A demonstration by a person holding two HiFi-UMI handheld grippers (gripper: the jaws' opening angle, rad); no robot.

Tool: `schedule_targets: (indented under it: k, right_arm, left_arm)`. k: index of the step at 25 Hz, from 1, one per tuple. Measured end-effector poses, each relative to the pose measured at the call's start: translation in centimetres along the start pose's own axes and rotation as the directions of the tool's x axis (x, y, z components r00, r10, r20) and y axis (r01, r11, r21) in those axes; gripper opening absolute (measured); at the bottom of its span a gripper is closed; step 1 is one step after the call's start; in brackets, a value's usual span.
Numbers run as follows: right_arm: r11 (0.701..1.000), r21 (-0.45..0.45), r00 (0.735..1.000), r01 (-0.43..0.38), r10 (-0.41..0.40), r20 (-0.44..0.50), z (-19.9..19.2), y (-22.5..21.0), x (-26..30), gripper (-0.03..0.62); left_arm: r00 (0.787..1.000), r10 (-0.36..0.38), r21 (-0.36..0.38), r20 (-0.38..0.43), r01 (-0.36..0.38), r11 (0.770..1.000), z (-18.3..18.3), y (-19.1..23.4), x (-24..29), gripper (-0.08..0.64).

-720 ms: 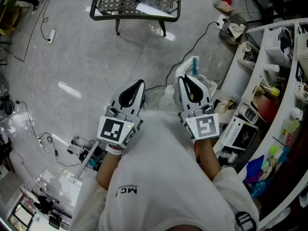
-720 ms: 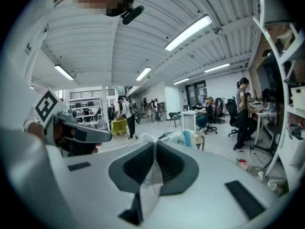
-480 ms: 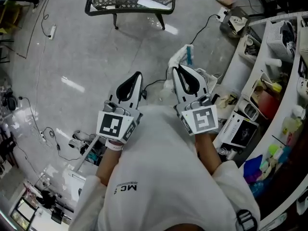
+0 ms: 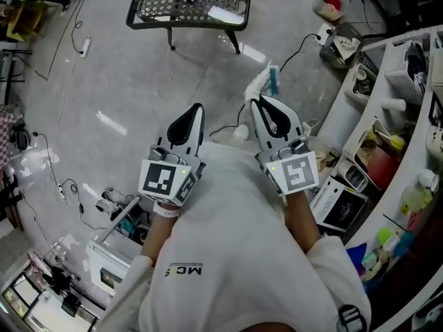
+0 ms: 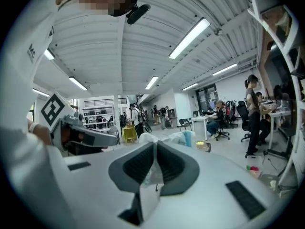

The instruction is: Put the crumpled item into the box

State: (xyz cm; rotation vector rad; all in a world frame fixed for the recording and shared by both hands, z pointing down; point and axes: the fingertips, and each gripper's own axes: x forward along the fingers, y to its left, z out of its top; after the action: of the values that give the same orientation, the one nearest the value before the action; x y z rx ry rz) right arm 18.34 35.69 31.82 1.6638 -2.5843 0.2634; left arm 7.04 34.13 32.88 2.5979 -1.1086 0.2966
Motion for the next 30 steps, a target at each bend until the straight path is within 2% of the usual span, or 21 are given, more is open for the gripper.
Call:
schedule_targets:
  k: [3, 6, 11, 14, 18, 21, 25, 30]
  right_arm:
    - [1.0, 0.026, 1.0, -0.008, 0.008, -0.008, -0.6, -0.7, 0.7, 0.035]
    - [1.0, 0.027, 0.999, -0.01, 0.011, -0.036, -1.1, -1.2, 3.0, 0.035]
    - [0.999, 0.019, 0.997, -0.032, 0.034, -0.076, -1.2, -1.8, 9.0, 0.037]
    - [1.0, 0.006, 0.995, -0.015, 0.016, -0.095, -0.6, -3.2, 13.4, 0.035]
    - [1.0, -0.005, 0.994, -0.006, 0.005, -0.11, 1.0, -3.8, 20.3, 0.035]
    - [1.0, -0.023, 0.995, 0.004, -0.007, -0.104, 3.1, -4.1, 25.9, 0.037]
    - [1.0, -0.021, 0.995, 0.02, -0.022, -0.094, 4.9, -4.5, 32.2, 0.037]
    - [0.999, -0.038, 0.996, 0.035, -0.038, -0.078, 6.2, -5.3, 38.4, 0.037]
  left_arm:
    - [1.0, 0.001, -0.007, 0.004, -0.001, 1.0, 0.4, 0.5, 1.2, 0.021]
    - [1.0, -0.013, -0.051, -0.005, 0.013, 0.999, 0.3, 2.3, 3.3, 0.021]
    - [1.0, -0.015, -0.089, -0.007, 0.015, 0.996, 0.9, 7.3, 6.5, 0.021]
    - [0.999, -0.028, -0.1, 0.028, 0.03, 0.995, 3.1, 11.2, 9.6, 0.021]
    - [0.997, -0.034, -0.086, 0.063, 0.04, 0.995, 6.7, 17.3, 12.6, 0.021]
    - [0.997, -0.038, -0.107, 0.068, 0.045, 0.993, 9.2, 22.0, 14.7, 0.021]
    - [0.995, -0.076, -0.063, 0.069, 0.081, 0.995, 12.1, 26.5, 16.7, 0.021]
    - [0.994, -0.101, -0.033, 0.053, 0.102, 0.994, 13.5, 30.8, 19.1, 0.021]
